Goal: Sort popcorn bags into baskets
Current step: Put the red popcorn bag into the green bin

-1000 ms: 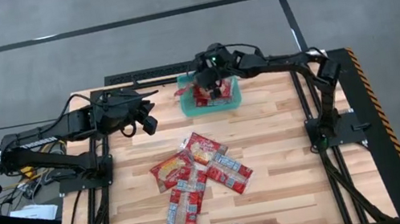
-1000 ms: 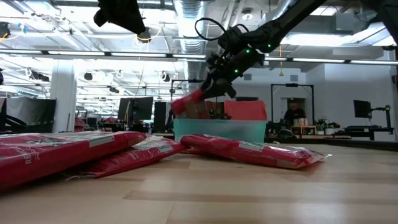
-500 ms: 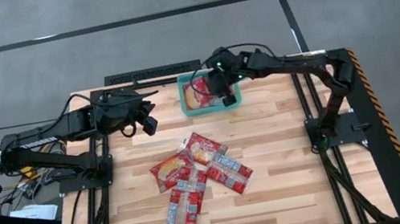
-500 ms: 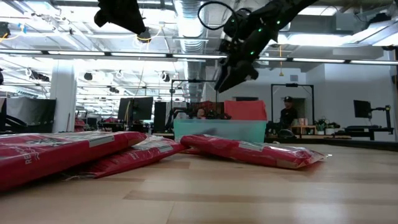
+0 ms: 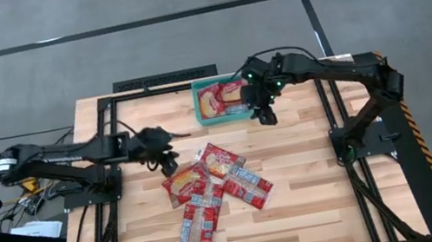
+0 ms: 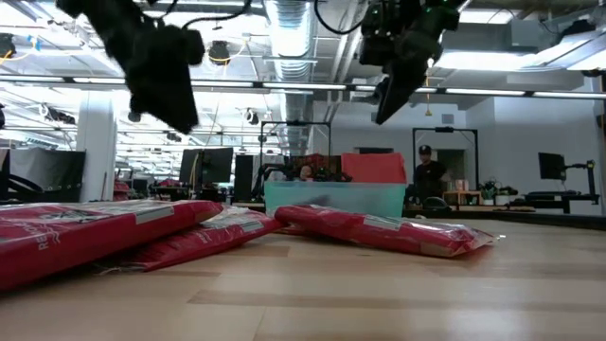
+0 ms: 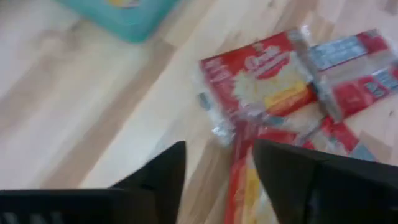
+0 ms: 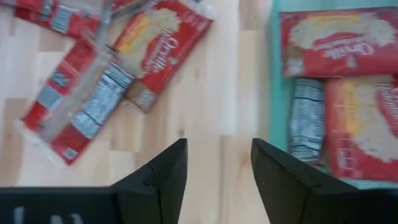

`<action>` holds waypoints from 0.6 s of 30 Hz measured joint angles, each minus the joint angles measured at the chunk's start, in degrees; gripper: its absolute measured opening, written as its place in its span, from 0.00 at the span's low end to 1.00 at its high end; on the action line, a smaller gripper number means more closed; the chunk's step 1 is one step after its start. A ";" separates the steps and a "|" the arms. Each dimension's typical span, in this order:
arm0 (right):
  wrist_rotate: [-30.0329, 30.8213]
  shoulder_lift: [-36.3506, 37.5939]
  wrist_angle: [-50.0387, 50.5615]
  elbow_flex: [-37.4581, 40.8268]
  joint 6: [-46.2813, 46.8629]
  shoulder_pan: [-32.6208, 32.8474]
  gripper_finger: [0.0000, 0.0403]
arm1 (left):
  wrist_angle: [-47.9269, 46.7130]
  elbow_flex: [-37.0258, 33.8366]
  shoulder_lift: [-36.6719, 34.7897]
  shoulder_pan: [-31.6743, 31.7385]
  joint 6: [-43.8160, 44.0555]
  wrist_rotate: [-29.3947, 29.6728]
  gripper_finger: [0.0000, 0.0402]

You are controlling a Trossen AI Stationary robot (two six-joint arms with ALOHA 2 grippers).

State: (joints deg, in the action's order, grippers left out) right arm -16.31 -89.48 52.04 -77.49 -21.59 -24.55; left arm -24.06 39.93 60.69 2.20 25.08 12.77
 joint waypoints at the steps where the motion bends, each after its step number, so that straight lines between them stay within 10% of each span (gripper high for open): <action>1: -0.11 0.14 0.39 0.00 0.76 0.31 0.50 | 3.84 -2.07 0.56 0.00 0.02 -0.69 0.49; 9: -0.14 0.39 1.69 0.00 4.24 3.93 0.48 | 8.57 -9.61 7.60 -0.22 2.57 -0.27 0.74; 18: -0.03 -0.02 1.58 0.00 5.58 6.62 0.47 | 15.17 -9.67 19.28 -0.77 1.59 -9.20 0.76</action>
State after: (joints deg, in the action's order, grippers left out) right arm -16.34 -89.50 53.62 -77.49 -16.01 -17.93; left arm -8.89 30.26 79.97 1.43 26.67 3.57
